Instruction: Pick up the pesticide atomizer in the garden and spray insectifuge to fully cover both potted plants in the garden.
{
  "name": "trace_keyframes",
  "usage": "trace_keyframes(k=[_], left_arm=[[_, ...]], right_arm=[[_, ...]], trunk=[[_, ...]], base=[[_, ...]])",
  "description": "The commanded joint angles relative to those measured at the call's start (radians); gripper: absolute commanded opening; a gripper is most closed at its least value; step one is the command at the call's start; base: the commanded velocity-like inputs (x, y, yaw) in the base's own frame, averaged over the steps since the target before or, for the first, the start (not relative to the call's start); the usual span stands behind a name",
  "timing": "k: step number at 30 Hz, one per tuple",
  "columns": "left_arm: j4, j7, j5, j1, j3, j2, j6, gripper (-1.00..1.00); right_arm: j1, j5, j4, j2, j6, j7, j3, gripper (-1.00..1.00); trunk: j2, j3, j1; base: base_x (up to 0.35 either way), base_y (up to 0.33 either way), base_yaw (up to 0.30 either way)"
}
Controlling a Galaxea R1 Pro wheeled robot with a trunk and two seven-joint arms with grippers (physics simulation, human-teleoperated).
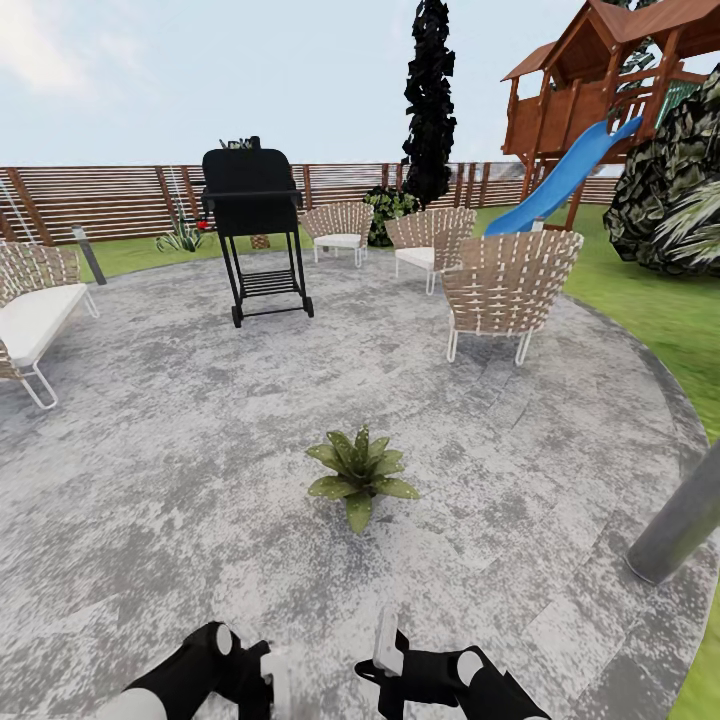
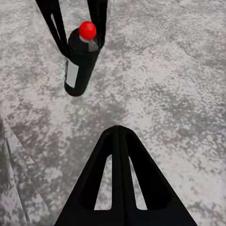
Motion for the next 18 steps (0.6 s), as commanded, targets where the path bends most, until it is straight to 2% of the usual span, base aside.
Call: trace_keyframes(k=[1,6,7,8,9,11,12,14,15,17,18], left_arm=[[-0.002,-0.004,0.001,0.001,0.000,0.025,-0.002,-1.00],[-0.001,-0.004,0.002,0.004,-0.001,0.115,-0.002,-1.00],[-0.001,-0.004,0.005,0.004,0.000,0.138,-0.002,-1.00],[0.000,-0.004,0.007,0.004,0.000,0.154,-0.003,-1.00],[0.000,-0.004,0.010,0.004,0.002,0.183,-0.003,-1.00],[0.000,-0.003,0.016,0.004,0.005,0.215,-0.003,-1.00],[0.000,-0.002,0.022,0.004,0.008,0.221,-0.003,-1.00],[-0.001,0.007,0.060,0.004,0.027,0.224,-0.002,-1.00],[-0.001,0.016,0.086,0.004,0.037,0.222,-0.002,-1.00],[-0.001,0.067,0.175,0.004,0.051,0.207,-0.002,-1.00],[-0.001,0.114,0.238,0.003,0.053,0.196,-0.002,-1.00]], right_arm=[[0.000,0.006,-0.002,0.001,-0.003,0.006,-0.008,-1.00],[0.000,0.008,-0.007,0.001,-0.003,0.005,-0.010,-1.00],[0.000,0.008,-0.007,0.001,-0.003,0.005,-0.010,1.00],[0.000,0.008,-0.007,0.001,-0.003,0.005,-0.010,1.00],[0.000,0.008,-0.008,0.001,-0.003,0.004,-0.010,1.00],[0.000,0.009,-0.010,0.001,-0.002,-0.001,-0.011,1.00],[0.000,0.009,-0.011,0.001,-0.002,-0.007,-0.011,1.00],[0.000,0.008,-0.019,0.001,-0.003,-0.042,-0.012,1.00],[0.000,0.008,-0.025,0.001,-0.002,-0.067,-0.013,1.00],[0.000,0.007,-0.032,0.001,0.001,-0.155,-0.016,1.00],[0.000,0.006,-0.033,0.001,0.002,-0.211,-0.018,1.00]], trunk=[[0.000,-0.001,0.000],[0.000,-0.001,0.000],[0.000,-0.001,0.000],[0.000,-0.001,0.000],[0.000,-0.001,0.000],[0.000,-0.001,0.000],[0.000,-0.001,0.000],[0.000,-0.001,0.000],[0.000,-0.001,0.000],[0.000,-0.001,0.000],[0.000,-0.001,0.000]], base=[[0.000,0.000,0.000],[0.000,0.000,0.000],[0.000,0.000,0.000],[0.000,0.000,0.000],[0.000,0.000,0.000],[0.000,0.000,0.000],[0.000,0.000,0.000],[0.000,0.000,0.000],[0.000,0.000,0.000],[0.000,0.000,0.000],[0.000,0.000,0.000]])
